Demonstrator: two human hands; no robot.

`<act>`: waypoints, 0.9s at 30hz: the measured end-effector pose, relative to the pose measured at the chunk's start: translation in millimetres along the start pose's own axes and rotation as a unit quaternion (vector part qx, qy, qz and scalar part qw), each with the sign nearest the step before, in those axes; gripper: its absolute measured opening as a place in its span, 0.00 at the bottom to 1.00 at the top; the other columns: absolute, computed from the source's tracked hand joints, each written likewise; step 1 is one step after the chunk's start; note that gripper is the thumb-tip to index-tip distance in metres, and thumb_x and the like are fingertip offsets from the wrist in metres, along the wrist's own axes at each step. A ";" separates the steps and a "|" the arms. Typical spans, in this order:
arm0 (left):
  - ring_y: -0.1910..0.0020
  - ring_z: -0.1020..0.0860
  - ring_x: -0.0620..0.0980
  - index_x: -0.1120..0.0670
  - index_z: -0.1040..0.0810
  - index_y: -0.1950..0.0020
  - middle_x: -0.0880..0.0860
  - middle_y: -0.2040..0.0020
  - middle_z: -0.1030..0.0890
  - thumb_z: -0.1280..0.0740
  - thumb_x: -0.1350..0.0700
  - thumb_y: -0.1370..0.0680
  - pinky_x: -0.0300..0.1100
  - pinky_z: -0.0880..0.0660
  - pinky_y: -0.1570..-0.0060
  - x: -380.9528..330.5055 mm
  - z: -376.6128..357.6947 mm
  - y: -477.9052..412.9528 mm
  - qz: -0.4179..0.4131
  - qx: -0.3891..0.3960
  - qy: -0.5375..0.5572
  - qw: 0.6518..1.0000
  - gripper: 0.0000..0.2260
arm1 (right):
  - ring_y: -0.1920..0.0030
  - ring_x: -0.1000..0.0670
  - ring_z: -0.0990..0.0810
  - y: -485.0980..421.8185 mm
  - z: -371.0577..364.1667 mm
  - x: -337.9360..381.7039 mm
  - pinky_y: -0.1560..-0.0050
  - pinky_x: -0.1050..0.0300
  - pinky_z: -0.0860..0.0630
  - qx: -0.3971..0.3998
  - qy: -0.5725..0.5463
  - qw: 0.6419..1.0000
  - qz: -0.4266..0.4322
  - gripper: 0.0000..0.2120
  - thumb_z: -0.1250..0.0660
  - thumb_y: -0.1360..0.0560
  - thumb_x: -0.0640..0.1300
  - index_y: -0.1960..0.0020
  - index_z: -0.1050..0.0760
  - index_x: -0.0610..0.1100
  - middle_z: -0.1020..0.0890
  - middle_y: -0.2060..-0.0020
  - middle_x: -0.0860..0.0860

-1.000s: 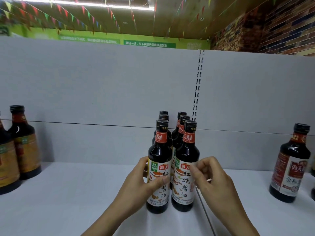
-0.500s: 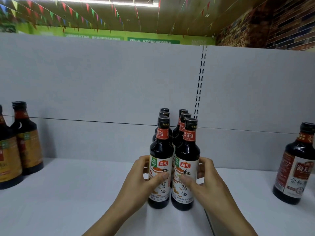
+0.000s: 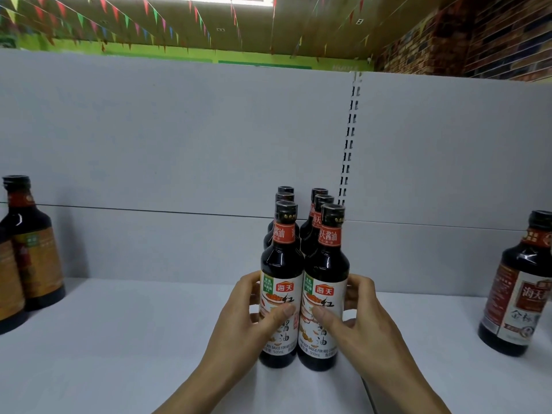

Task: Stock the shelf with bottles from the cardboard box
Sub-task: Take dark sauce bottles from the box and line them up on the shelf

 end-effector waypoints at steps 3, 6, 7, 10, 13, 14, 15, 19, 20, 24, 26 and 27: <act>0.42 0.23 0.29 0.31 0.31 0.36 0.26 0.42 0.23 0.29 0.33 0.31 0.31 0.22 0.53 1.8 -0.1 0.2 -0.006 -0.001 -0.007 1.000 0.25 | 0.54 0.66 0.17 0.0 -0.3 0.9 0.60 0.70 0.25 -0.002 -0.010 1.000 -0.006 0.27 0.28 0.27 0.62 0.46 0.45 0.80 0.25 0.44 0.70; 0.41 0.24 0.28 0.30 0.33 0.35 0.27 0.40 0.23 0.28 0.34 0.30 0.27 0.23 0.53 1.9 -2.3 1.9 -0.021 0.002 -0.025 0.999 0.26 | 0.53 0.65 0.17 0.3 -0.5 0.0 0.60 0.70 0.25 -0.008 -0.022 1.000 -0.012 0.27 0.28 0.31 0.67 0.46 0.45 0.81 0.25 0.44 0.71; 0.40 0.24 0.28 0.30 0.33 0.35 0.28 0.40 0.23 0.27 0.34 0.30 0.26 0.23 0.53 1.9 -3.4 2.8 -0.026 0.003 -0.030 0.999 0.27 | 0.51 0.63 0.17 0.8 -0.9 -0.6 0.58 0.69 0.25 -0.010 -0.025 1.000 -0.013 0.28 0.29 0.34 0.70 0.46 0.46 0.82 0.25 0.44 0.71; 0.39 0.26 0.28 0.26 0.37 0.35 0.28 0.39 0.28 0.24 0.38 0.28 0.24 0.24 0.51 0.7 -6.1 5.6 -0.042 0.002 -0.048 0.998 0.29 | 0.47 0.61 0.19 0.8 -3.2 -3.9 0.54 0.67 0.24 -0.015 -0.026 1.000 -0.008 0.31 0.31 0.41 0.75 0.45 0.46 0.82 0.26 0.46 0.73; 0.38 0.28 0.28 0.27 0.40 0.34 0.26 0.39 0.34 0.25 0.36 0.29 0.24 0.24 0.49 -0.5 -5.4 7.9 -0.067 -0.014 -0.094 0.993 0.30 | 0.49 0.61 0.18 0.2 -2.5 -7.4 0.56 0.67 0.23 -0.030 -0.030 0.999 0.000 0.30 0.33 0.43 0.78 0.45 0.43 0.80 0.24 0.47 0.73; 0.38 0.28 0.28 0.28 0.40 0.35 0.26 0.39 0.34 0.25 0.36 0.29 0.24 0.25 0.50 -0.5 -5.0 8.5 -0.071 -0.018 -0.103 0.992 0.30 | 0.50 0.61 0.18 -0.2 -2.0 -8.1 0.57 0.67 0.24 -0.035 -0.030 0.999 0.002 0.29 0.33 0.43 0.78 0.46 0.42 0.79 0.24 0.47 0.72; 0.39 0.28 0.29 0.29 0.39 0.36 0.26 0.40 0.33 0.25 0.36 0.29 0.25 0.24 0.50 0.3 -4.9 8.9 -0.072 -0.020 -0.105 0.992 0.29 | 0.51 0.60 0.17 -0.7 -1.7 -8.6 0.58 0.67 0.24 -0.039 -0.031 0.999 0.003 0.29 0.33 0.42 0.78 0.46 0.41 0.78 0.23 0.48 0.71; 0.41 0.24 0.31 0.33 0.35 0.37 0.34 0.40 0.24 0.26 0.33 0.32 0.27 0.23 0.51 5.6 -5.4 9.3 -0.053 -0.017 -0.092 0.994 0.28 | 0.51 0.66 0.19 -1.0 -2.1 -8.0 0.61 0.68 0.22 -0.040 -0.052 0.998 0.014 0.26 0.31 0.41 0.75 0.47 0.38 0.75 0.24 0.47 0.75; 0.42 0.24 0.31 0.34 0.35 0.37 0.35 0.40 0.23 0.27 0.32 0.32 0.27 0.23 0.51 5.8 -5.1 9.3 -0.050 -0.016 -0.090 0.995 0.29 | 0.50 0.69 0.20 -0.6 -2.5 -7.1 0.62 0.70 0.23 -0.038 -0.057 0.997 0.017 0.25 0.30 0.40 0.73 0.47 0.38 0.76 0.25 0.47 0.77; 0.42 0.25 0.31 0.32 0.36 0.37 0.36 0.39 0.24 0.29 0.31 0.32 0.27 0.23 0.51 3.7 -5.6 9.0 -0.051 -0.007 -0.095 0.994 0.28 | 0.48 0.72 0.22 2.1 -3.0 -7.0 0.60 0.76 0.24 -0.026 -0.074 0.997 0.023 0.22 0.29 0.35 0.68 0.45 0.35 0.74 0.25 0.46 0.78; 0.41 0.25 0.31 0.30 0.37 0.37 0.36 0.38 0.25 0.30 0.32 0.32 0.27 0.23 0.50 3.0 -6.0 9.4 -0.050 -0.001 -0.097 0.994 0.26 | 0.46 0.72 0.22 2.9 -3.0 -8.4 0.58 0.76 0.24 -0.023 -0.078 0.996 0.025 0.22 0.30 0.34 0.67 0.43 0.33 0.70 0.24 0.45 0.77; 0.41 0.25 0.31 0.29 0.37 0.38 0.35 0.38 0.25 0.30 0.32 0.31 0.27 0.23 0.50 3.0 -6.1 9.4 -0.049 0.001 -0.098 0.994 0.26 | 0.46 0.72 0.22 3.1 -3.3 -9.0 0.57 0.76 0.24 -0.020 -0.080 0.996 0.024 0.22 0.31 0.33 0.66 0.42 0.33 0.69 0.24 0.45 0.77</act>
Point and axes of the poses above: each hand's wrist, its own y-axis away from the middle knuckle, its own z-axis out of the back of the hand, x = y × z, the point moved 6 cm from there along -y, towards the middle knuckle
